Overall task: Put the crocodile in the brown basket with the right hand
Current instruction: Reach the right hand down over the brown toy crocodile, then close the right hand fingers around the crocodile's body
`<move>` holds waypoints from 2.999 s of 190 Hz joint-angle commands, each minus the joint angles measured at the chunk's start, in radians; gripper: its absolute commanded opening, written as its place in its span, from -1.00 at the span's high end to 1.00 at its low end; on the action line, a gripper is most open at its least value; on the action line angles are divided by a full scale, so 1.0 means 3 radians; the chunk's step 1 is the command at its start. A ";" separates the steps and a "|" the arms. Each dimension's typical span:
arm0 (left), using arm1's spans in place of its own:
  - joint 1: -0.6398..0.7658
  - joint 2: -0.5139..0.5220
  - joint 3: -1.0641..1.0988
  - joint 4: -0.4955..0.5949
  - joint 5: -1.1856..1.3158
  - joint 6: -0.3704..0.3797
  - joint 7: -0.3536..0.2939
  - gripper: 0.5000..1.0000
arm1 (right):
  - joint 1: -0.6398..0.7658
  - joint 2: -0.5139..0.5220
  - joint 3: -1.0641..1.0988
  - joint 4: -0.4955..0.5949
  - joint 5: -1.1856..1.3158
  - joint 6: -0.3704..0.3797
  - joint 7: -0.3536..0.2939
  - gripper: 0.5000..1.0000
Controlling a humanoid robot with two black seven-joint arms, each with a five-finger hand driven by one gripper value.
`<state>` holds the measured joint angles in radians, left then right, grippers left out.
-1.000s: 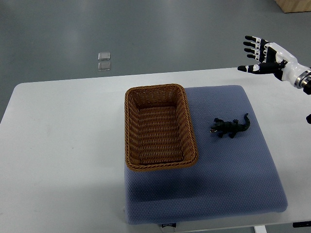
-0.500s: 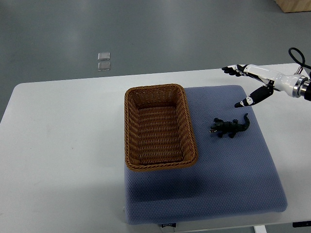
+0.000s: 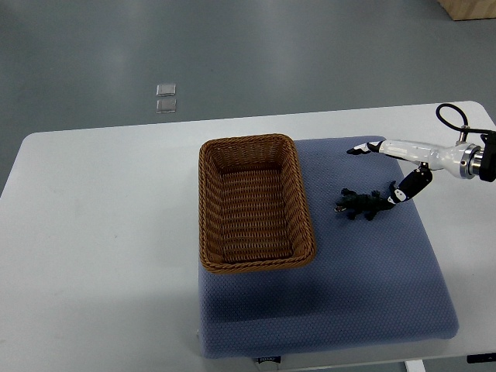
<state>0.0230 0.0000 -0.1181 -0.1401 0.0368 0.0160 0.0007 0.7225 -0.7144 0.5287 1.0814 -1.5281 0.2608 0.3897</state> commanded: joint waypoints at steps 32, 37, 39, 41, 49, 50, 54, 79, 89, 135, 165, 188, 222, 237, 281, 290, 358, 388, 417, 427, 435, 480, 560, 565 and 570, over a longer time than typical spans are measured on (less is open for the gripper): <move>0.0000 0.0000 0.0000 0.0002 0.0000 0.0003 -0.0002 -1.00 | -0.0010 0.0009 -0.0238 0.0000 -0.0163 -0.0297 0.0000 -0.79; 0.0000 0.0000 0.0000 -0.0003 0.0000 -0.0002 -0.0002 -1.00 | -0.0010 0.0019 -0.0259 0.0000 -0.0173 -0.0302 0.0000 -0.80; 0.0000 0.0000 0.0000 0.0002 0.0000 -0.0002 -0.0002 -1.00 | -0.0010 0.0019 -0.0264 0.0000 -0.0178 -0.0307 0.0000 -0.79; 0.0000 0.0000 0.0000 0.0002 0.0000 -0.0002 -0.0002 -1.00 | -0.0010 0.0019 -0.0264 0.0000 -0.0178 -0.0307 0.0000 -0.79; 0.0000 0.0000 0.0000 -0.0003 0.0000 0.0003 0.0003 -1.00 | -0.0015 0.0024 -0.0274 0.0000 -0.0199 -0.0312 0.0000 -0.79; 0.0000 0.0000 0.0000 0.0002 0.0000 -0.0002 0.0003 -1.00 | -0.0015 0.0029 -0.0274 0.0000 -0.0199 -0.0312 0.0000 -0.79; 0.0000 0.0000 0.0000 -0.0003 0.0000 0.0003 -0.0002 -1.00 | -0.0020 0.0034 -0.0274 0.0000 -0.0209 -0.0317 0.0000 -0.79; 0.0000 0.0000 0.0000 0.0002 0.0000 -0.0002 0.0003 -1.00 | -0.0025 0.0039 -0.0300 0.0000 -0.0240 -0.0333 0.0000 -0.79; 0.0000 0.0000 0.0000 -0.0003 0.0000 -0.0002 0.0003 -1.00 | -0.0015 0.0044 -0.0336 -0.0005 -0.0245 -0.0353 0.0000 -0.80; 0.0000 0.0000 0.0000 0.0002 0.0000 0.0003 -0.0002 -1.00 | -0.0005 0.0116 -0.0443 -0.0051 -0.0291 -0.0512 -0.0015 -0.79; 0.0000 0.0000 0.0000 0.0002 0.0000 -0.0002 -0.0002 -1.00 | 0.0000 0.0137 -0.0448 -0.0061 -0.0306 -0.0532 -0.0015 -0.78; 0.0000 0.0000 0.0000 0.0002 0.0000 -0.0002 0.0003 -1.00 | 0.0000 0.0182 -0.0469 -0.0092 -0.0306 -0.0537 -0.0026 -0.78; 0.0000 0.0000 0.0000 -0.0003 0.0000 0.0003 -0.0002 -1.00 | 0.0010 0.0188 -0.0469 -0.0123 -0.0367 -0.0537 -0.0026 -0.73; 0.0000 0.0000 0.0000 0.0002 0.0000 -0.0002 0.0003 -1.00 | 0.0041 0.0198 -0.0499 -0.0138 -0.0383 -0.0537 -0.0026 -0.60; 0.0000 0.0000 0.0000 -0.0003 0.0000 -0.0002 -0.0002 -1.00 | 0.0113 0.0208 -0.0591 -0.0204 -0.0439 -0.0598 -0.0021 -0.42; 0.0000 0.0000 0.0000 0.0002 0.0000 0.0003 0.0003 -1.00 | 0.0118 0.0213 -0.0591 -0.0204 -0.0444 -0.0598 -0.0021 -0.39; 0.0000 0.0000 0.0000 0.0002 0.0000 -0.0002 0.0003 -1.00 | 0.0113 0.0259 -0.0642 -0.0199 -0.0449 -0.0598 -0.0005 -0.37; 0.0000 0.0000 0.0000 0.0002 0.0000 -0.0002 0.0003 -1.00 | 0.0113 0.0259 -0.0663 -0.0199 -0.0449 -0.0598 -0.0005 -0.37; 0.0000 0.0000 0.0000 0.0002 0.0000 0.0003 0.0003 -1.00 | 0.0118 0.0264 -0.0699 -0.0199 -0.0449 -0.0598 -0.0005 -0.37; 0.0000 0.0000 0.0000 0.0002 0.0000 0.0003 0.0003 -1.00 | 0.0118 0.0264 -0.0699 -0.0199 -0.0449 -0.0598 -0.0005 -0.37; 0.0000 0.0000 0.0000 -0.0003 0.0000 -0.0002 0.0003 -1.00 | 0.0118 0.0264 -0.0704 -0.0199 -0.0454 -0.0598 -0.0005 -0.37; 0.0000 0.0000 0.0000 -0.0003 0.0000 0.0003 -0.0002 -1.00 | 0.0118 0.0295 -0.0704 -0.0199 -0.0454 -0.0619 -0.0015 -0.32; 0.0000 0.0000 0.0000 -0.0003 0.0000 -0.0002 0.0003 -1.00 | 0.0118 0.0290 -0.0704 -0.0204 -0.0454 -0.0644 -0.0036 0.41; 0.0000 0.0000 0.0000 0.0002 0.0000 0.0003 0.0003 -1.00 | 0.0118 0.0290 -0.0704 -0.0209 -0.0454 -0.0644 -0.0036 0.50; 0.0000 0.0000 0.0000 0.0002 0.0000 0.0003 -0.0002 -1.00 | 0.0118 0.0290 -0.0704 -0.0210 -0.0454 -0.0644 -0.0041 0.52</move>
<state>0.0230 0.0000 -0.1181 -0.1401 0.0368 0.0160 0.0009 0.7572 -0.6270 0.3175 1.0201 -1.6644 0.0690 0.3791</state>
